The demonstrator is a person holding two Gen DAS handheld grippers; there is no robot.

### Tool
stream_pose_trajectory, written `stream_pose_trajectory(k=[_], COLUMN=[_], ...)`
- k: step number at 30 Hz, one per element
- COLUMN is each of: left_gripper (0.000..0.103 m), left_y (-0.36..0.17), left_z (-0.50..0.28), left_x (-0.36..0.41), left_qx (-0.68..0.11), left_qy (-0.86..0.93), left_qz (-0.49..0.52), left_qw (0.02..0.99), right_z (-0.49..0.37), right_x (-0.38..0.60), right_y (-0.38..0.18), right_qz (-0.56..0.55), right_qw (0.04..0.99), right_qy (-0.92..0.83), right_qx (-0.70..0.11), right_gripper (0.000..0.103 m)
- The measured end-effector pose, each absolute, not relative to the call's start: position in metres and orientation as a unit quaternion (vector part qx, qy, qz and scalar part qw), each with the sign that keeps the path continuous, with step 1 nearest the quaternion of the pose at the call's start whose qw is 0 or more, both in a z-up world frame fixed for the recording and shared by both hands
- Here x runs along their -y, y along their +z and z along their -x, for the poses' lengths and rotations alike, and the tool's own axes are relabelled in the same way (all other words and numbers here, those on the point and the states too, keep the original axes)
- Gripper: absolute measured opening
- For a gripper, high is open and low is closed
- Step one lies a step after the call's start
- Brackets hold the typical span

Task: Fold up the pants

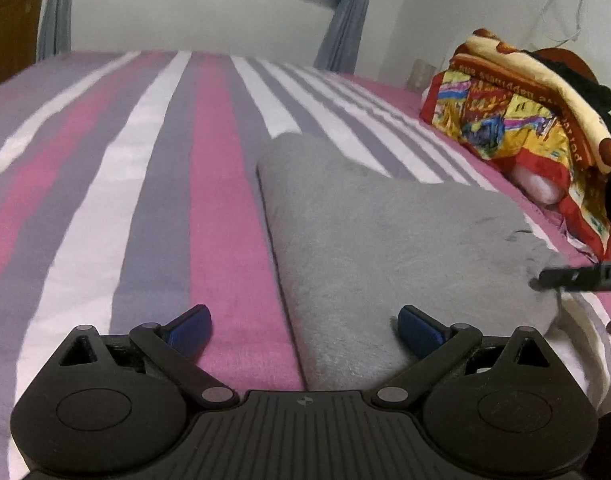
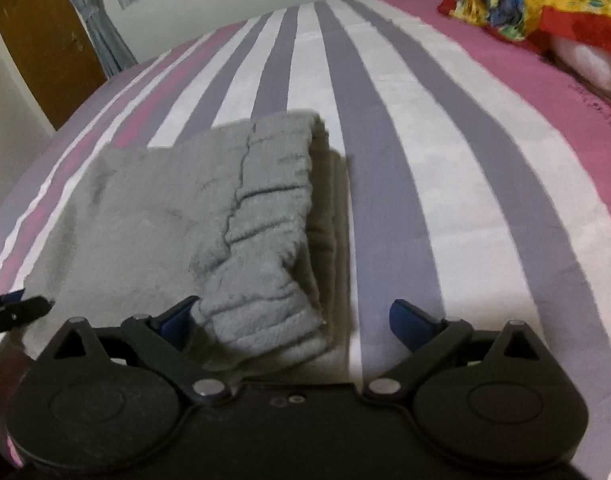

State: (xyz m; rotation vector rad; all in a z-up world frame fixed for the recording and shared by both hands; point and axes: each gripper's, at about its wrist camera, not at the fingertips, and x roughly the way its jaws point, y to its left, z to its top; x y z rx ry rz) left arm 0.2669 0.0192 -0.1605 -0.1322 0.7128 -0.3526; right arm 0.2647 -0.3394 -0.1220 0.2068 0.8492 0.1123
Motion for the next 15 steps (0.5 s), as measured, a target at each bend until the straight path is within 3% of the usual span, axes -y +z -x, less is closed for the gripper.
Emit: stream_pose_trajectory(k=[2,6,11,15], left_gripper=[0.102,0.103,0.103,0.102], left_y=[-0.171,-0.171,-0.176,-0.173], left_z=[-0.273,-0.276,-0.276,-0.281], left_x=[-0.019,-0.026,-0.019,-0.028], left_qx=[-0.364,-0.352,-0.36,-0.355], left_qy=[-0.173,-0.168,-0.177,-0.208], left_qz=[0.065,0.097,0.063,0.112], left_qw=[0.913,0.916,0.914,0.904], right_z=[-0.259,-0.271,-0.258,-0.267], right_x=[0.34,0.343,0.346,0.348], right_y=[-0.116,-0.144,-0.126,-0.143], right_qz=[-0.112,-0.109,-0.122,-0.127], right_qw=[0.912,0.892,0.909,0.892], right_qy=[0.066,0.061,0.064,0.071], right_qx=[-0.388,-0.434,-0.393,-0.428], right_gripper=[0.1,0.102,0.102,0.102])
